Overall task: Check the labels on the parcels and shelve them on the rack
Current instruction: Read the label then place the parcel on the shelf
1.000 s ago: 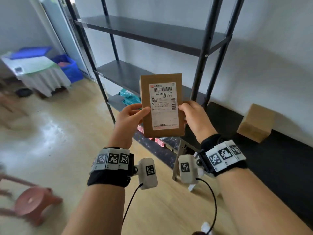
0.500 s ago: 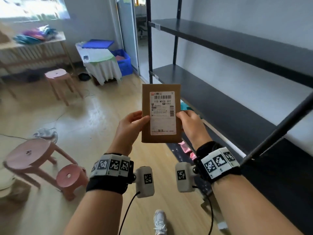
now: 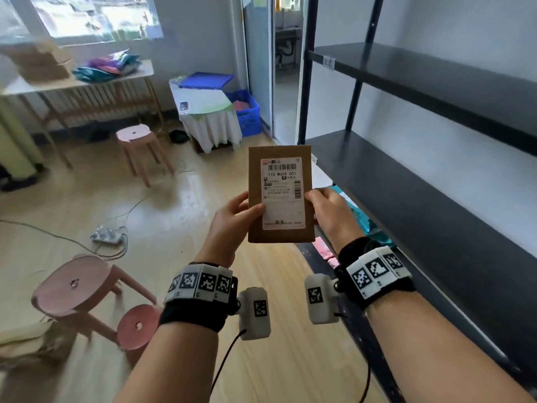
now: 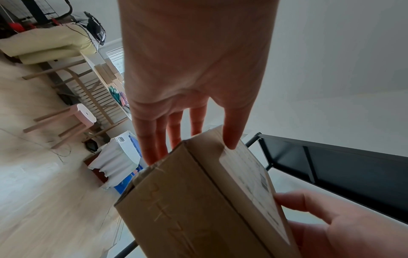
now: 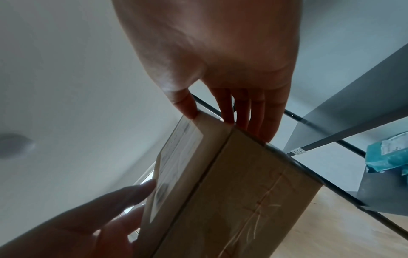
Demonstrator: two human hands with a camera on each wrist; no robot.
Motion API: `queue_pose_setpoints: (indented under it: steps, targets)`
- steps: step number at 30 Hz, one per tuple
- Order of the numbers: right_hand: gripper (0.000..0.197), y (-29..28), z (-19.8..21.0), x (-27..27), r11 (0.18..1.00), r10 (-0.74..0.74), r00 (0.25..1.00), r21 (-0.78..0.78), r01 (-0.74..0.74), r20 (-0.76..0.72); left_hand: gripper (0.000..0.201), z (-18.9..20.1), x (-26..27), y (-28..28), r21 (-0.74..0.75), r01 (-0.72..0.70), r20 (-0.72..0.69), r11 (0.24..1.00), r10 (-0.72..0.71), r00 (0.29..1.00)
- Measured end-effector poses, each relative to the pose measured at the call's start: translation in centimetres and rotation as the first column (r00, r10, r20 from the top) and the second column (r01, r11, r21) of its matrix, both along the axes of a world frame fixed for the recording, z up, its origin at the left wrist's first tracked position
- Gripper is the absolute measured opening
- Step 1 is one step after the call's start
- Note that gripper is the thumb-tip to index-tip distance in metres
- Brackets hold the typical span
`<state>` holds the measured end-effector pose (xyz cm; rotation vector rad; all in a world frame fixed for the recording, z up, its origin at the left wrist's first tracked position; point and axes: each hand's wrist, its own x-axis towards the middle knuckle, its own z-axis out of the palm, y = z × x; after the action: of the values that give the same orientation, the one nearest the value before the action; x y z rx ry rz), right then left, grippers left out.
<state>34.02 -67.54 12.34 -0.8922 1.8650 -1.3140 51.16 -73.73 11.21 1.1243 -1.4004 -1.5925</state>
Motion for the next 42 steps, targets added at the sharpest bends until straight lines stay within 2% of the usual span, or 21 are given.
queue_pose_setpoints:
  steps: [5,12,16,24,27,32,38,42]
  targets:
    - [0.027,-5.9,0.2,-0.4,0.999,-0.034,0.999,-0.019,0.033,-0.03,0.05,0.3,-0.5,-6.3,0.009,0.026,-0.029,1.0,-0.026,0.999]
    - [0.027,-14.2,1.4,-0.7,0.982,-0.185,0.98,-0.062,0.181,-0.072,0.04,2.1,-1.8,-17.5,-0.032,0.174,-0.003,0.984,-0.175,0.985]
    - [0.028,-18.3,2.9,0.1,0.957,-0.284,0.956,-0.077,0.279,-0.068,0.034,3.3,-2.5,-23.6,-0.05,0.223,0.038,0.974,-0.221,0.975]
    - [0.035,-25.2,5.8,-1.1,0.886,-0.461,0.878,-0.106,0.451,-0.127,0.028,6.5,-5.8,-32.5,-0.094,0.38,0.001,0.92,-0.382,0.924]
    - [0.037,-26.8,7.0,-2.7,0.874,-0.486,0.855,-0.121,0.47,-0.184,0.029,8.0,-8.2,-34.7,-0.127,0.407,-0.034,0.905,-0.414,0.91]
    - [0.037,-28.9,9.8,-6.6,0.828,-0.554,0.812,-0.223,0.515,-0.184,0.036,10.8,-13.4,-37.6,-0.224,0.468,-0.046,0.855,-0.489,0.871]
    - [0.051,-31.2,13.5,-13.5,0.747,-0.628,0.769,-0.37,0.552,-0.12,0.036,14.5,-21.7,-39.7,-0.332,0.42,-0.088,0.845,-0.471,0.878]
    - [0.054,-32.9,15.5,-17.6,0.731,-0.635,0.764,-0.403,0.55,-0.109,0.035,16.2,-26.3,-41.0,-0.354,0.412,-0.119,0.84,-0.477,0.871]
